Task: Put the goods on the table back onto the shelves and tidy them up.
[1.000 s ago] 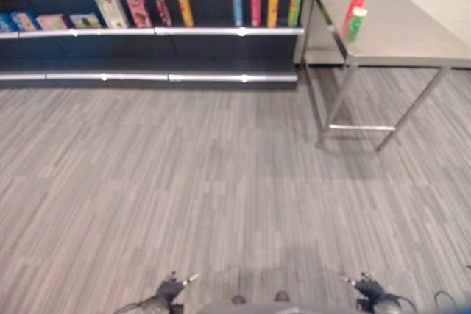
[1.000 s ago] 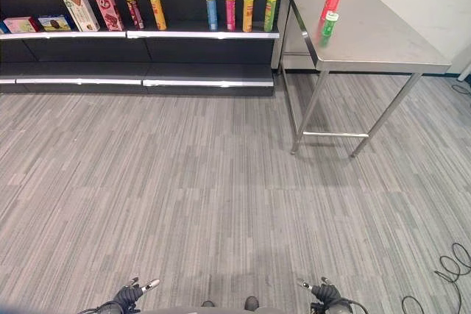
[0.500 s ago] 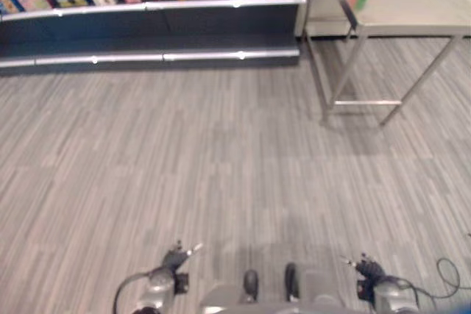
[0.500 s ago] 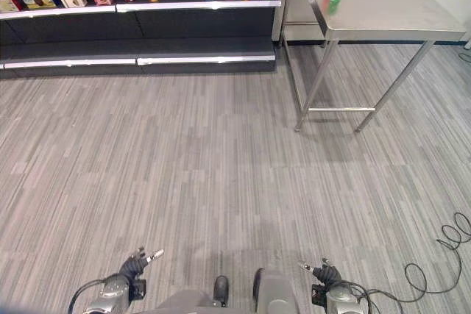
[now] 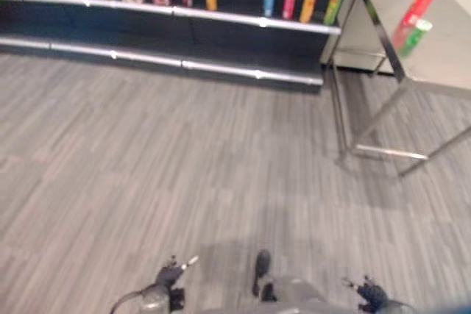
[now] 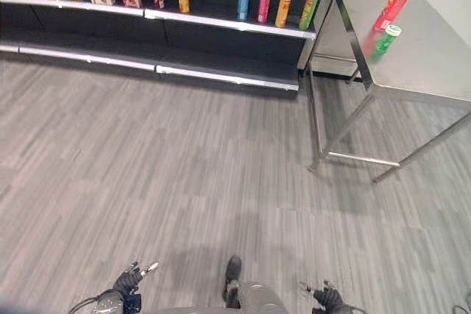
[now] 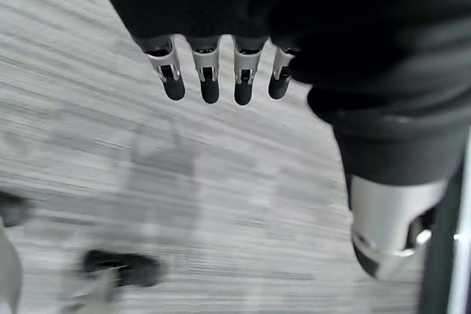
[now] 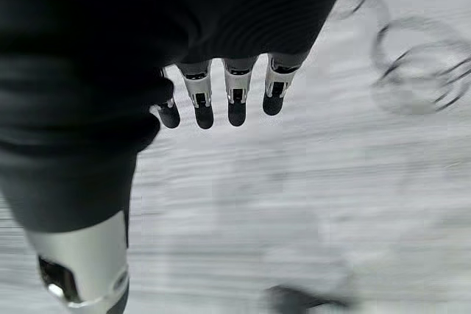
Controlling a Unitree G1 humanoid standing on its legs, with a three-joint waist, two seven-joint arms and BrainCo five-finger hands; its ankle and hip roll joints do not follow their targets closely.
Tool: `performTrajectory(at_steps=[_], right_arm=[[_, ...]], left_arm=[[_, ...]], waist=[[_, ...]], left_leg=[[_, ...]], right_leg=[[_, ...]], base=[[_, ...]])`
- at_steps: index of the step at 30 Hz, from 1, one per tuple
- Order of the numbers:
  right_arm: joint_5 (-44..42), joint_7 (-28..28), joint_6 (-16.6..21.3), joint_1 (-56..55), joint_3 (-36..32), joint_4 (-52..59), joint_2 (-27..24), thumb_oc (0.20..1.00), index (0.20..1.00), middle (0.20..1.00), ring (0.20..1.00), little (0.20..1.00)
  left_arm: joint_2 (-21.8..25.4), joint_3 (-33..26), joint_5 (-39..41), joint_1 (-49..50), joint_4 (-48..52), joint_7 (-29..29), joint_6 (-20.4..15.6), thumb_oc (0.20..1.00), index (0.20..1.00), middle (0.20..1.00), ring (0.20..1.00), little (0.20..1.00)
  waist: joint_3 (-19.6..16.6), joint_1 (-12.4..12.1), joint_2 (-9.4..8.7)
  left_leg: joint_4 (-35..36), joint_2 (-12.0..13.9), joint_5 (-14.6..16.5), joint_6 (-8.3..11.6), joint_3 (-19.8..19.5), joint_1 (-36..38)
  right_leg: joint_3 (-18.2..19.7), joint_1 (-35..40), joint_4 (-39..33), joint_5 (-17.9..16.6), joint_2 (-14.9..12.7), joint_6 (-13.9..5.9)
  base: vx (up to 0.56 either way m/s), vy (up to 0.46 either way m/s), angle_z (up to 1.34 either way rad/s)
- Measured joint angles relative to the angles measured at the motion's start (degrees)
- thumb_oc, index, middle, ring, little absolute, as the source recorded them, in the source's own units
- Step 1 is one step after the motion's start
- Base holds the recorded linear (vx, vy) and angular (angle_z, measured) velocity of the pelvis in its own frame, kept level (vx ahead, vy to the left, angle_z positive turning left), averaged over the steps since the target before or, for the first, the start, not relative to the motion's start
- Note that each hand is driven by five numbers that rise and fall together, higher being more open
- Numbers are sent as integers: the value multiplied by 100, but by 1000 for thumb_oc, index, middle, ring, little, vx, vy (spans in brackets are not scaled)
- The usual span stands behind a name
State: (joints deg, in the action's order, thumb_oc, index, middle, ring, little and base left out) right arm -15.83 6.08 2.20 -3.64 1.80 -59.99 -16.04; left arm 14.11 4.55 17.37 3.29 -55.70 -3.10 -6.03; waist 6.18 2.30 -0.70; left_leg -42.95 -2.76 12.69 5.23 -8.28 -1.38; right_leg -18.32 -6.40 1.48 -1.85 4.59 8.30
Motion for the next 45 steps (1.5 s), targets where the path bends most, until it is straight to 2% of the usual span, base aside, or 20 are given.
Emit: performTrajectory(at_steps=[3, 6, 8, 11, 13, 15, 17, 19, 20, 21, 23, 25, 26, 28, 30, 32, 35, 41, 43, 45], right_arm=[[-127, 31, 48, 381, 5, -426, 169, 1000, 1000, 1000, 1000, 1000], [-176, 67, 35, 515, 4, -473, 107, 1000, 1000, 1000, 1000, 1000], [-163, 61, -71, 358, 161, -536, -136, 1000, 1000, 1000, 1000, 1000], [-86, 95, -76, 328, 142, -746, -314, 1000, 1000, 1000, 1000, 1000], [4, 113, -69, 291, 148, -784, -345, 1000, 1000, 1000, 1000, 1000], [11, 107, -75, 248, 115, -788, -194, 1000, 1000, 1000, 1000, 1000], [122, 110, -62, 278, -69, -868, -40, 1000, 1000, 1000, 1000, 1000], [145, 85, -79, 348, 9, -823, 32, 1000, 1000, 1000, 1000, 1000], [201, 51, -153, 326, -40, -419, 25, 1000, 1000, 1000, 1000, 1000], [220, 61, -140, 235, -41, -329, 47, 1000, 1000, 1000, 1000, 1000], [221, 67, -194, 49, -25, -375, 55, 1000, 1000, 1000, 1000, 1000], [235, 64, -176, 137, -71, -504, 277, 1000, 1000, 1000, 1000, 1000], [234, 60, -139, 194, -56, -521, 330, 1000, 1000, 1000, 1000, 1000], [240, 53, -188, 164, -14, -396, 317, 1000, 1000, 1000, 1000, 1000], [242, 65, -128, 105, 2, -14, 264, 1000, 1000, 1000, 1000, 1000], [244, 71, -155, 44, -10, 66, 231, 1000, 1000, 1000, 1000, 1000], [244, 114, -191, -102, -41, -155, 176, 1000, 1000, 1000, 1000, 1000], [245, 109, -163, -37, -28, -359, -31, 1000, 1000, 1000, 1000, 1000], [244, 103, -170, -73, -51, -699, -93, 1000, 1000, 1000, 1000, 1000], [242, 100, -169, -132, -59, -699, -197, 1000, 1000, 1000, 1000, 1000]], left_arm=[[333, -3, 0, -120, 68, -3, -7, 1000, 1000, 1000, 1000, 1000], [341, 61, -7, -163, 44, 12, 16, 1000, 1000, 1000, 1000, 1000], [269, 264, -57, -307, -11, 45, -41, 1000, 1000, 1000, 1000, 1000], [179, 266, -145, -213, -154, 53, -5, 1000, 1000, 1000, 1000, 1000], [180, 238, -268, -79, -281, 43, -5, 1000, 1000, 1000, 1000, 1000], [276, 235, -282, -182, -276, 32, -24, 1000, 1000, 1000, 1000, 1000], [240, 228, -283, -368, -353, 50, -22, 1000, 1000, 1000, 1000, 1000], [280, 307, -282, -630, -402, 34, -23, 1000, 1000, 1000, 1000, 1000], [340, 333, -283, -707, -360, 33, -34, 1000, 1000, 1000, 1000, 1000], [344, 323, -282, -723, -380, 39, -41, 1000, 1000, 1000, 1000, 1000], [338, 346, -283, -734, -252, 54, -151, 1000, 1000, 1000, 1000, 1000], [575, 389, -284, -553, -68, 15, -134, 1000, 1000, 1000, 1000, 1000], [727, 435, -286, -412, -19, 14, -133, 1000, 1000, 1000, 1000, 1000], [714, 342, -281, -151, -158, -43, 28, 1000, 1000, 1000, 1000, 1000], [586, 310, -284, 119, -98, -43, 42, 1000, 1000, 1000, 1000, 1000], [492, 194, -283, -73, -24, -43, 31, 1000, 1000, 1000, 1000, 1000], [493, 234, -285, -205, 513, 4, -24, 1000, 1000, 1000, 1000, 1000], [525, 482, -504, -331, 1004, 53, -34, 1000, 1000, 1000, 1000, 1000], [538, 513, -513, -276, 1006, 101, -23, 1000, 1000, 1000, 1000, 1000], [503, 572, -513, -177, 998, 114, -29, 1000, 1000, 1000, 1000, 1000]], waist=[[27, -195, -450], [238, -177, -593], [379, -153, -329], [441, -303, 130], [395, -382, 308], [406, -360, 2], [375, -384, -131], [330, -367, -93], [507, -388, 29], [487, -303, 51], [446, -269, 94], [385, -327, -212], [400, -435, -247], [402, -548, -220], [366, -462, -122], [396, -308, -287], [413, -144, -538], [434, -90, -115], [344, -69, -59], [257, -111, 6]], left_leg=[[-1114, 747, -334, -305, 437, -1255], [630, 643, -341, -256, 396, -1583], [3573, 343, -738, -124, 325, -1609], [4716, -56, -1279, -127, -331, -1625], [4290, -78, -1499, -109, -334, -1609], [4166, -210, -1614, -69, -114, -1495], [4215, -360, -1957, -548, -22, -1134], [4386, -452, -1925, -595, 346, -679], [4002, -376, -1864, -879, 545, -638], [3914, -464, -1866, -1221, 539, -562], [4028, -588, -1633, -1262, 597, -345], [3653, -730, -1189, -850, 655, -387], [2241, -555, -798, -1392, 531, -786], [2543, -509, -321, -1179, 493, -326], [3184, -330, -478, -1040, 656, -45], [3658, -294, -526, -715, 1040, 152], [3898, -598, -724, -923, 1056, 483], [4360, -499, -610, -979, 768, 1114], [3659, -516, -432, -682, 728, 1381], [2840, -504, -417, -546, 844, 1229]], right_leg=[[380, 663, -110, 362, -10, 25], [818, 1172, -315, 458, -231, -181], [911, 1657, -646, 686, -349, -602], [1486, 2110, -639, 1022, -438, -792], [1948, 2411, -632, 1302, -444, -1020], [2068, 2306, -320, 1452, -715, -1154], [2271, 2220, 255, 1312, -991, -1292], [2429, 1552, 1692, 1067, -1188, -1462], [2342, 417, 3990, 1014, -1225, -1617], [2326, 179, 4307, 1085, -1265, -1582], [2135, -185, 4085, 1003, -1464, -1358], [1220, -555, 2837, 529, -2030, -1107], [1119, -768, 2510, 350, -2110, -1483], [1106, -943, 2421, 310, -2073, -1690], [-15, -990, 1417, 344, -1553, -1806], [-455, -1029, 356, 191, -938, -1805], [-467, -1061, 299, -9, -879, -1533], [-498, -577, 514, -123, -601, -1056], [-576, 37, 49, -114, -461, -366], [-416, 446, -267, -4, -381, -184]], base=[[463, -31, -51], [453, 207, -67], [577, 277, -42], [355, 189, -102], [314, 233, -116], [374, 364, -75], [428, 504, -133], [393, 523, -152], [118, 202, -80], [255, 357, -43], [248, 243, 19], [198, 88, -10], [245, 46, -59], [308, 55, -81], [300, 76, -79], [274, 11, -6], [245, -20, 30], [323, -52, 14], [325, -58, 27], [242, -69, -8]])
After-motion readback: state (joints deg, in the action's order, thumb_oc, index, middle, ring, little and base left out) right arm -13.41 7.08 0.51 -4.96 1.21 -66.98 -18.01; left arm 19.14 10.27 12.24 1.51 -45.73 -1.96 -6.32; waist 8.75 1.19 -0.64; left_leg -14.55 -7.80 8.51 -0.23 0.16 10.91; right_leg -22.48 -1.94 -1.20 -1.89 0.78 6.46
